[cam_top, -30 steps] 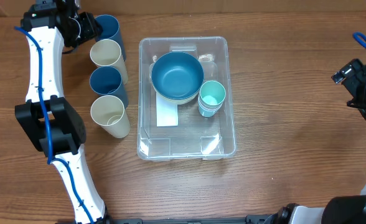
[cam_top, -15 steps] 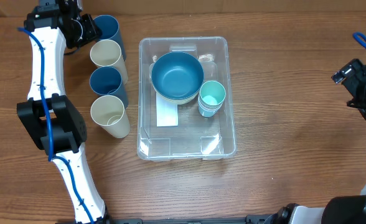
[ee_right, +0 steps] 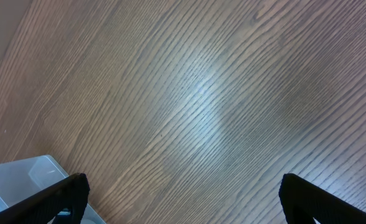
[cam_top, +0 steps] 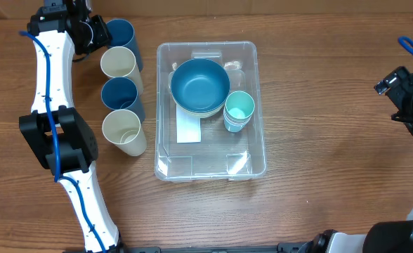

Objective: Pack container
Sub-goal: 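Move left gripper to the far dark blue cup and grasp its rim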

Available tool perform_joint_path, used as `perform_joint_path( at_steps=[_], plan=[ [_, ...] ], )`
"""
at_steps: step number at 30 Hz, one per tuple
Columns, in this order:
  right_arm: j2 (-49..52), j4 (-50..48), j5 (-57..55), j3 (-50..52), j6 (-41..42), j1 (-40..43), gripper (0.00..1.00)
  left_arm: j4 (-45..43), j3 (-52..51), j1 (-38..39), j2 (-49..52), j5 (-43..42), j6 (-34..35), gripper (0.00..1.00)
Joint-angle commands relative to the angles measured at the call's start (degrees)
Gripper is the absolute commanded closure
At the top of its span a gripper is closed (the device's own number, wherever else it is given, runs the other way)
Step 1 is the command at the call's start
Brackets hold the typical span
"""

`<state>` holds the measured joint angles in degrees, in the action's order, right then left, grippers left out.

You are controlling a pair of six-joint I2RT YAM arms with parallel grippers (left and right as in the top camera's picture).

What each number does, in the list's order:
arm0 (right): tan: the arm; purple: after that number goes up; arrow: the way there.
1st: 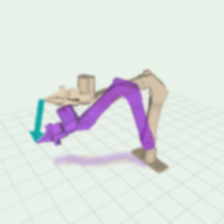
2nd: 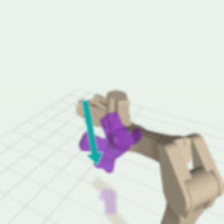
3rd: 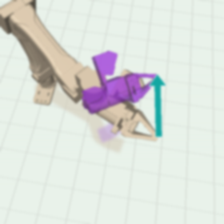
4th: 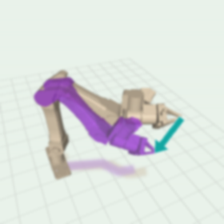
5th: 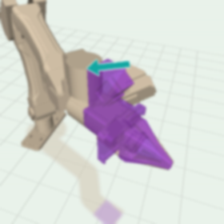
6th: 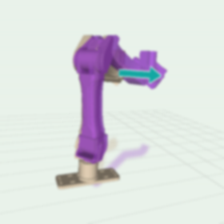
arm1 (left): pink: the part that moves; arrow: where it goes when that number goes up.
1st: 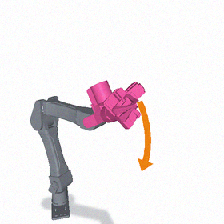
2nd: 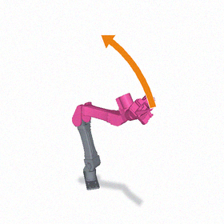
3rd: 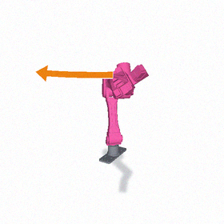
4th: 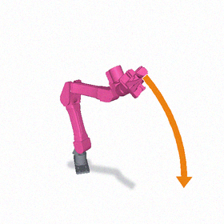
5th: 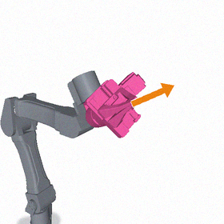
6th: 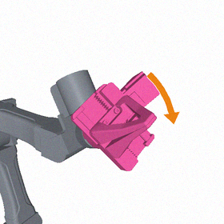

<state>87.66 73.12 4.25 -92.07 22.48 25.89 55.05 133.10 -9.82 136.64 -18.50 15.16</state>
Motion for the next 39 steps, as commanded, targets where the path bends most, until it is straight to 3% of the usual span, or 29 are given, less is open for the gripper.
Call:
perform_joint_path(
  at_steps=[1,26,32,39],
  plan=[
    [-0.3,-0.2,-0.1,-0.6,0.3,0.2,0.00,-0.1,-0.3,0.1,0.9,1.2,1.5,0.81],
    [-0.3,-0.2,-0.1,-0.6,0.3,0.2,0.00,-3.5,0.3,0.1,0.7,3.7,3.8,0.85],
    [-0.3,-0.2,-0.1,-0.6,0.3,0.2,0.00,-3.7,1.9,0.1,0.7,3.7,3.8,0.92],
    [-0.3,-0.2,-0.1,-0.6,0.3,0.2,0.00,-3.7,2.5,0.1,0.7,3.7,3.8,0.93]
  ],
)
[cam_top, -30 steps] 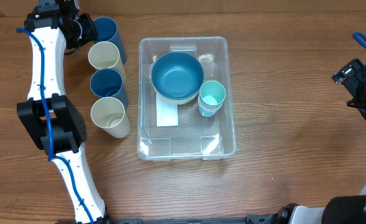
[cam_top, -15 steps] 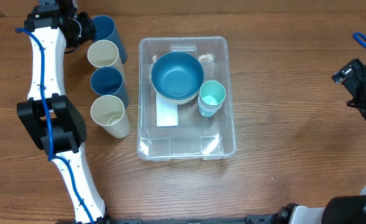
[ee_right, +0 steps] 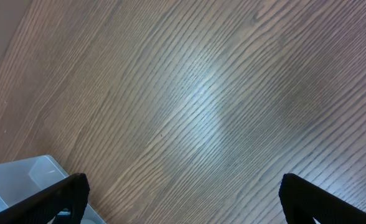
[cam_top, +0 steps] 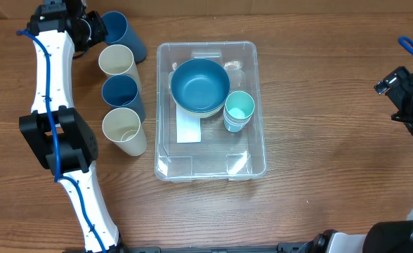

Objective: Pack container
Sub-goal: 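Move left gripper to the far dark blue cup and grasp its rim, then lift the dark blue cup and set it upright in the bin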

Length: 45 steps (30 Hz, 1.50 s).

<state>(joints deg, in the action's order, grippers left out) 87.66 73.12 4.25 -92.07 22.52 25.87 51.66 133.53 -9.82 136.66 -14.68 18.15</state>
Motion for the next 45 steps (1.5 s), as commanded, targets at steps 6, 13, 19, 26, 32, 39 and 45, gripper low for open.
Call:
perform_joint_path(
  at_steps=[6,13,19,26,32,39,45],
  plan=[
    [-0.3,-0.2,-0.1,-0.6,0.2,0.2,0.00,-0.5,2.5,0.0,0.7,-0.2,1.2,0.95],
    [-0.3,-0.2,-0.1,-0.6,0.2,0.2,0.00,1.5,9.5,-0.8,0.7,-0.2,2.0,0.96],
    [-0.3,-0.2,-0.1,-0.6,0.2,0.2,0.00,10.4,24.1,-3.2,0.7,-0.4,2.0,0.96],
    [-0.3,-0.2,-0.1,-0.6,0.2,0.2,0.00,26.2,38.9,-2.3,-0.8,-3.4,1.1,0.96],
    [-0.3,-0.2,-0.1,-0.6,0.2,0.2,0.00,40.9,46.5,2.4,-5.0,-3.8,-0.6,0.96],
    [-0.3,-0.2,-0.1,-0.6,0.2,0.2,0.00,45.1,46.3,8.7,-16.3,-2.6,-3.3,0.96],
    [-0.3,-0.2,-0.1,-0.6,0.2,0.2,0.00,45.1,41.4,17.6,-24.8,0.3,-3.3,0.96]
  ],
)
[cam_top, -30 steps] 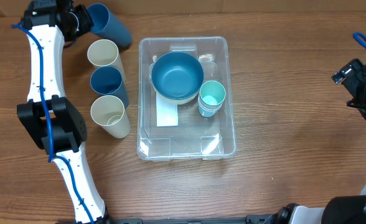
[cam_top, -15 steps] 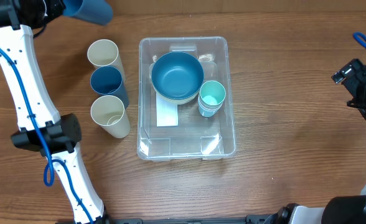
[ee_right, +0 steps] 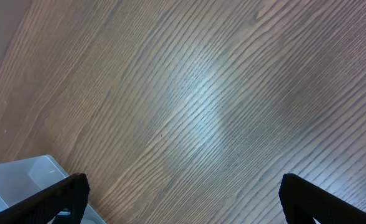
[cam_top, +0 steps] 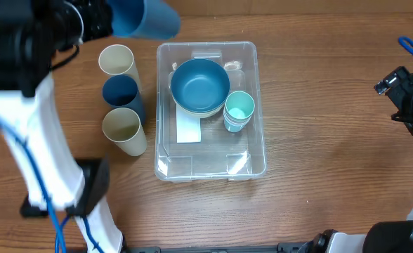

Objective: Pack container
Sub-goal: 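Lift the dark blue cup and set it upright in the bin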

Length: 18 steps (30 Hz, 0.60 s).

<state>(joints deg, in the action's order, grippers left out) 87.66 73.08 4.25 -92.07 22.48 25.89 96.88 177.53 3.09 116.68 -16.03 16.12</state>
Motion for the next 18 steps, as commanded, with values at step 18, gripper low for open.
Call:
perform_joint_path(
  at_steps=[18],
  plan=[
    [-0.3,-0.1,-0.1,-0.6,0.3,0.2,0.00,-1.7,-50.5,20.9,-12.0,16.3,-1.0,0.96]
  ],
)
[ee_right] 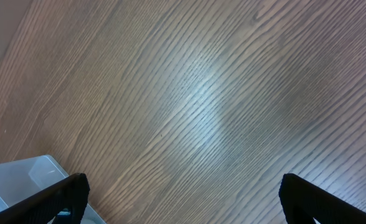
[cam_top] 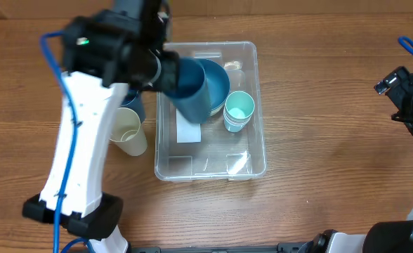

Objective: Pack container
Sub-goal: 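Lift the dark blue cup and set it upright in the bin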

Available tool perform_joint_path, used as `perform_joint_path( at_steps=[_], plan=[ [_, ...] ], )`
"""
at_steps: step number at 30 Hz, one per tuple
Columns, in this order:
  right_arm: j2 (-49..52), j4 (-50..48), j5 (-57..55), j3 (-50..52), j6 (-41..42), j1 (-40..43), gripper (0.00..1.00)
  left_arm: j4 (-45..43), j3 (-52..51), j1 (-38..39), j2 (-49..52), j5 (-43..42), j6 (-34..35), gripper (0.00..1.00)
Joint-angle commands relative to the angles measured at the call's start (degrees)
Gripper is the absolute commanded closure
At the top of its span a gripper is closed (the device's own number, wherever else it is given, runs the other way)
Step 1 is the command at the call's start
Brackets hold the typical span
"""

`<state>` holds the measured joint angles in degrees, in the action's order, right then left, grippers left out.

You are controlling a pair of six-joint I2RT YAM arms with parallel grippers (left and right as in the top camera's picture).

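A clear plastic container (cam_top: pixel 260 144) sits mid-table and holds a blue bowl (cam_top: pixel 219 83), a teal cup (cam_top: pixel 239 108) and a white card (cam_top: pixel 188 132). My left gripper (cam_top: pixel 164 72) is shut on a dark blue cup (cam_top: pixel 190 95), held tilted over the container's left half against the bowl. To the left of the container a cream cup (cam_top: pixel 127 131) stands, with another dark blue cup (cam_top: pixel 134 104) mostly hidden under the left arm. My right gripper (ee_right: pixel 183 202) hangs open over bare wood at the far right (cam_top: pixel 405 95).
The left arm reaches across the cups left of the container. A blue cable loop lies at the table's right edge. A corner of the container (ee_right: pixel 21 177) shows at the lower left of the right wrist view.
The left gripper has carried the dark blue cup from above the table behind the container's far left corner to over the container's left half, beside the bowl. The right arm is unchanged.
The left gripper was at the dark blue cup at the far end of a row of several cups. That cup then leaned away from the row. Later it was held up behind the container, and now it hangs over the container. The right gripper stayed open and still.
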<state>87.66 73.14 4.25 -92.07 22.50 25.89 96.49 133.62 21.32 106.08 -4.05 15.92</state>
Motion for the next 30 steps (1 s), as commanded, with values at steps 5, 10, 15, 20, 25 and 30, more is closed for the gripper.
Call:
perform_joint_path(
  at_steps=[5,10,15,20,25,30],
  plan=[
    [-0.3,-0.2,-0.1,-0.6,0.2,0.2,0.00,-7.2,-16.4,5.0,-1.4,6.2,0.0,0.96],
    [-0.3,-0.2,-0.1,-0.6,0.2,0.2,0.00,-15.0,-26.1,5.4,-1.4,7.5,-0.4,0.96],
    [-0.3,-0.2,-0.1,-0.6,0.2,0.2,0.00,-23.3,-33.5,5.4,-1.4,7.6,-0.7,0.96],
    [-0.3,-0.2,-0.1,-0.6,0.2,0.2,0.00,-26.3,-36.9,5.4,-1.4,7.6,-1.2,0.95],
    [-0.3,-0.2,-0.1,-0.6,0.2,0.2,0.00,-26.4,-36.0,5.9,-2.1,7.7,-2.5,0.78],
    [-0.3,-0.2,0.0,-0.6,0.2,0.2,0.00,-26.0,-34.7,6.2,-5.9,7.6,-2.6,0.66]
  ],
)
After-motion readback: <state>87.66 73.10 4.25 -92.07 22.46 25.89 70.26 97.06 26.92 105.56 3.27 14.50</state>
